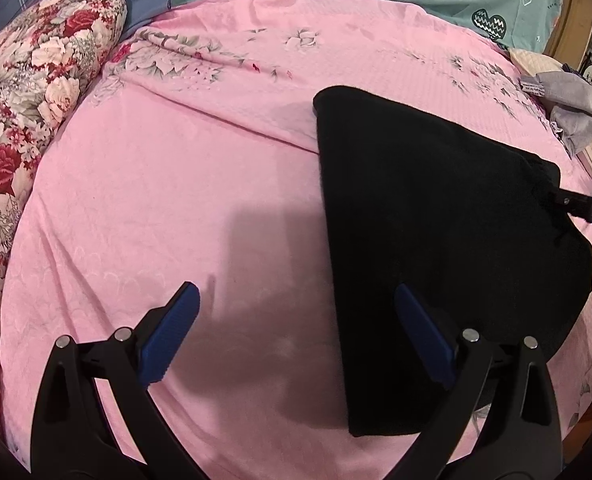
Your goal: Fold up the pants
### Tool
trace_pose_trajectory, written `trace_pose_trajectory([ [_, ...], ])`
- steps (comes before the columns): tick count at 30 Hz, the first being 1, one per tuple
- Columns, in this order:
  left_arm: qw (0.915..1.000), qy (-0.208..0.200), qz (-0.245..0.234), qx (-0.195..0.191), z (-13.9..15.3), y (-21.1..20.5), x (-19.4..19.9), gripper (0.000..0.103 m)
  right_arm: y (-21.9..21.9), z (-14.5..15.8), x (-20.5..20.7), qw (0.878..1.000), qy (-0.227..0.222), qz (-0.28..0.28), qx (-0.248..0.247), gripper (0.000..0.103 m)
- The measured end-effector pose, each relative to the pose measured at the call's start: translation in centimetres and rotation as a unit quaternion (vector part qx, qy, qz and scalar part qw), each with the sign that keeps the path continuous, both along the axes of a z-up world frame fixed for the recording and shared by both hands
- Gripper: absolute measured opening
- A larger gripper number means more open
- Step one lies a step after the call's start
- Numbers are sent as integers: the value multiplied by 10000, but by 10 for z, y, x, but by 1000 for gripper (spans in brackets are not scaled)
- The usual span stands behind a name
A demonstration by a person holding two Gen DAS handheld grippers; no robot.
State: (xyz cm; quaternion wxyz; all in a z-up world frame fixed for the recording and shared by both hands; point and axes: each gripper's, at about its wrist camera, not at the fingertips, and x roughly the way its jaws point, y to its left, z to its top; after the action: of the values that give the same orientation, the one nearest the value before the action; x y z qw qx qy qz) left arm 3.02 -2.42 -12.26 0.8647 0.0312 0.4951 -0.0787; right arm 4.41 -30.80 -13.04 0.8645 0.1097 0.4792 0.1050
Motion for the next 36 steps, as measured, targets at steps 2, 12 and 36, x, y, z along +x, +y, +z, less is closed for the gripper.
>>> trace_pose_trajectory([
  [2,10000,81,32,-26,-4,0,2,99,3,-5,4,9999,72,12,-91,45],
  [12,9996,-252,-27,-88,18,-6,11,99,-6,41,-20,9944,-695,-449,-663,16],
  [36,9985,274,-278,-390,-9,-10,-28,100,-13,1,-75,9916,-70,-290,-1255,69],
])
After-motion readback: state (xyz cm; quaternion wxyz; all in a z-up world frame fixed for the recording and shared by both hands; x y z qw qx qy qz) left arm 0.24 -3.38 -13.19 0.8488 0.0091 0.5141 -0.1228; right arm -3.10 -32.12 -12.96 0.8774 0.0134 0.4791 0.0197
